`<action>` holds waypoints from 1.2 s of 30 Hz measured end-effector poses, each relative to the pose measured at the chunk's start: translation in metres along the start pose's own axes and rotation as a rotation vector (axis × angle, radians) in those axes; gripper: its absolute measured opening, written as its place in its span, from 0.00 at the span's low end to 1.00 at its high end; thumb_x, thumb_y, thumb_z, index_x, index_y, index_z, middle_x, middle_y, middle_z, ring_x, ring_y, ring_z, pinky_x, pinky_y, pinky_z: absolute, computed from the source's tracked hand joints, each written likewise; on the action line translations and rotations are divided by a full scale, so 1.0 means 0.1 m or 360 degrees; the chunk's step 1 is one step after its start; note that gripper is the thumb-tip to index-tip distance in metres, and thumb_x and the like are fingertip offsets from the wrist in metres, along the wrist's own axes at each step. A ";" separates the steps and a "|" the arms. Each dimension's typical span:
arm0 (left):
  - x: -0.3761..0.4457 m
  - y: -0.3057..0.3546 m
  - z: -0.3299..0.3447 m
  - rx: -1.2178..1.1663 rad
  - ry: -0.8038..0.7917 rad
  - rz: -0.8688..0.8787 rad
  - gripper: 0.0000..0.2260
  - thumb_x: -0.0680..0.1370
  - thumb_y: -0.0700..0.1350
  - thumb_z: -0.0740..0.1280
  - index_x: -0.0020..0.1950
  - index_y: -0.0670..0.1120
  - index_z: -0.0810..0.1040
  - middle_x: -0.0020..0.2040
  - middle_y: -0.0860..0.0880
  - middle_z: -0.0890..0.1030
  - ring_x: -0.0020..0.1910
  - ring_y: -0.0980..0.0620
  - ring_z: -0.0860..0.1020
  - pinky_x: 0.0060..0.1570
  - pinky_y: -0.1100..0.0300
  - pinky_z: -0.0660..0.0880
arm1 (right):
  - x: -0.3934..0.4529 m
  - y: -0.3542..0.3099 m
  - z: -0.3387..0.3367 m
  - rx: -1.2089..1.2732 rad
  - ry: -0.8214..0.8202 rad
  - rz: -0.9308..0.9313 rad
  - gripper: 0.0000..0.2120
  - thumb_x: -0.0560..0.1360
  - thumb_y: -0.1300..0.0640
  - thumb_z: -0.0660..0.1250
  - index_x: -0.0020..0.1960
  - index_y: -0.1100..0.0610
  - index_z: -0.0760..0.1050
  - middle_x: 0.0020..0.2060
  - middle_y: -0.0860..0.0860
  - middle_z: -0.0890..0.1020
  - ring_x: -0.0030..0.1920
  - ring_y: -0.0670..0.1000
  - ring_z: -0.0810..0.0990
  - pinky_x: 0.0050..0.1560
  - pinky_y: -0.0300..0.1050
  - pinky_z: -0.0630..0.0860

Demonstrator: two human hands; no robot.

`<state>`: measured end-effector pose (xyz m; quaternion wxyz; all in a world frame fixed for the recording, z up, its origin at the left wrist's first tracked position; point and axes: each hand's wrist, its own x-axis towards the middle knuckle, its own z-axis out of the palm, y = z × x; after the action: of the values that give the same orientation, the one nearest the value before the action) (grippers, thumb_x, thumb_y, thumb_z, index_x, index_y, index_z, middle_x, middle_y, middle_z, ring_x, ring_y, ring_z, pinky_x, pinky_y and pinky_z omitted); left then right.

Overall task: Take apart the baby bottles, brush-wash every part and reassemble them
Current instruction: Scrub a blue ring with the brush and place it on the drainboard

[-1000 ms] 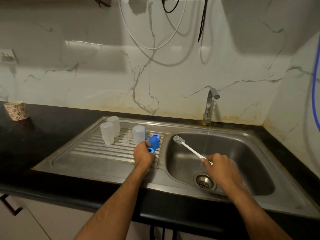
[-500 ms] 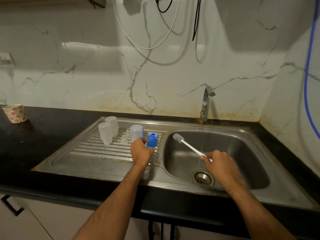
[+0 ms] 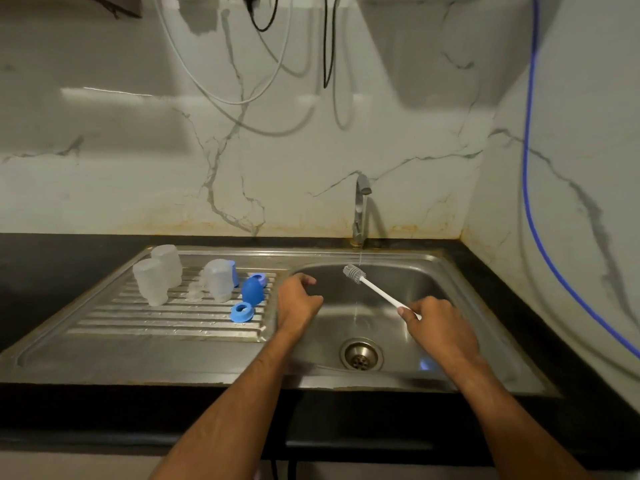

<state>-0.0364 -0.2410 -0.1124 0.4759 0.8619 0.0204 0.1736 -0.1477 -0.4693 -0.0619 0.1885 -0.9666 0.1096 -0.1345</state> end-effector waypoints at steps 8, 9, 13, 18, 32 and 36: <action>0.08 0.35 0.87 0.0044 -0.0319 0.0108 0.15 0.69 0.39 0.79 0.54 0.47 0.83 0.51 0.51 0.83 0.50 0.55 0.79 0.50 0.65 0.74 | 0.25 0.50 -0.09 0.0032 0.0033 0.0130 0.16 0.81 0.41 0.64 0.51 0.52 0.84 0.41 0.51 0.83 0.43 0.54 0.81 0.43 0.47 0.78; 0.09 0.38 0.95 0.0048 -0.0374 0.0134 0.15 0.69 0.40 0.80 0.54 0.47 0.83 0.50 0.52 0.82 0.49 0.56 0.79 0.50 0.65 0.74 | 0.27 0.53 -0.10 0.0004 0.0034 0.0136 0.17 0.81 0.41 0.64 0.50 0.52 0.84 0.39 0.51 0.82 0.42 0.55 0.80 0.42 0.47 0.76; 0.11 0.53 1.39 0.0127 -0.0731 0.0333 0.16 0.68 0.39 0.81 0.53 0.44 0.84 0.48 0.52 0.83 0.47 0.56 0.79 0.49 0.68 0.73 | 0.42 0.73 -0.10 -0.0015 0.0052 0.0185 0.17 0.81 0.41 0.64 0.52 0.52 0.85 0.40 0.52 0.83 0.44 0.56 0.82 0.43 0.48 0.78; 0.16 0.58 1.85 0.0363 -0.1325 0.0512 0.17 0.66 0.38 0.82 0.53 0.42 0.83 0.50 0.45 0.84 0.47 0.52 0.80 0.45 0.67 0.76 | 0.64 0.85 -0.07 0.0022 0.0013 0.0189 0.16 0.82 0.43 0.63 0.58 0.52 0.83 0.44 0.51 0.83 0.41 0.51 0.78 0.42 0.44 0.73; -0.11 0.46 2.60 0.0713 -0.2102 0.0817 0.26 0.67 0.46 0.83 0.61 0.43 0.78 0.58 0.45 0.80 0.56 0.46 0.79 0.60 0.52 0.78 | 1.00 1.18 0.26 0.0020 -0.0006 0.0235 0.18 0.82 0.42 0.62 0.59 0.53 0.83 0.47 0.52 0.84 0.48 0.52 0.81 0.46 0.44 0.74; -0.17 0.43 2.64 0.0759 -0.2154 0.0875 0.25 0.68 0.45 0.82 0.61 0.44 0.78 0.59 0.46 0.80 0.56 0.46 0.79 0.60 0.51 0.78 | 1.01 1.20 0.33 0.0022 -0.0029 0.0263 0.18 0.83 0.42 0.62 0.59 0.53 0.82 0.46 0.51 0.84 0.46 0.50 0.80 0.44 0.44 0.73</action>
<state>0.0259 -0.4826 -0.2107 0.1257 0.8338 -0.4535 -0.2886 -0.0621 -0.5935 -0.1165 0.2066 -0.9541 0.1864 -0.1104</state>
